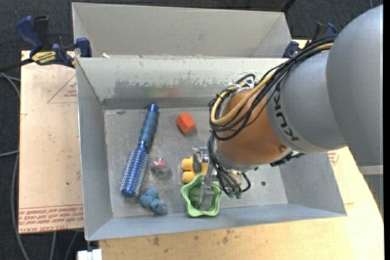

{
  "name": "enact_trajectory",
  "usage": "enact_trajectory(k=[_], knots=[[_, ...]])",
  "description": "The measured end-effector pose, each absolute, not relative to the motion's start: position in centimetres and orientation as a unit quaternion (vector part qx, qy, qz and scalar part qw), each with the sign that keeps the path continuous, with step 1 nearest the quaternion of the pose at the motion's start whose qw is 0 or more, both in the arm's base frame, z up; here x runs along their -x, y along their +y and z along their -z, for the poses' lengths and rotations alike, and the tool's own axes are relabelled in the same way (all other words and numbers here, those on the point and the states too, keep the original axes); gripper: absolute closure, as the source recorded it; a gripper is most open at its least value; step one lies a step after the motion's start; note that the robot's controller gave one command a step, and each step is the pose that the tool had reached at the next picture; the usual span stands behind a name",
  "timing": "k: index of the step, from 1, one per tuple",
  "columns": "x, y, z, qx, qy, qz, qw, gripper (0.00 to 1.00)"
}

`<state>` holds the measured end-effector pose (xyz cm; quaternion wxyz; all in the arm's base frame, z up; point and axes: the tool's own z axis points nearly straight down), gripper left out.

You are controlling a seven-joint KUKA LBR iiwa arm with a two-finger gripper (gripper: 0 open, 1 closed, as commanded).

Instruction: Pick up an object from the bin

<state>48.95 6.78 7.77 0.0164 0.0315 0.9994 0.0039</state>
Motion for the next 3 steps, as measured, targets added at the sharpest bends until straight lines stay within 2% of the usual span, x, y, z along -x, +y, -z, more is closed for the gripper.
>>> enact_trajectory(k=[1,2,3], knots=[[-48.6,6.8,-7.7,-0.031,0.999,-0.003,0.010,1.00],[-50.1,10.1,-15.9,-0.008,1.000,-0.002,0.005,1.00],[-50.6,8.5,-25.7,-0.006,1.000,-0.001,0.006,1.00]])
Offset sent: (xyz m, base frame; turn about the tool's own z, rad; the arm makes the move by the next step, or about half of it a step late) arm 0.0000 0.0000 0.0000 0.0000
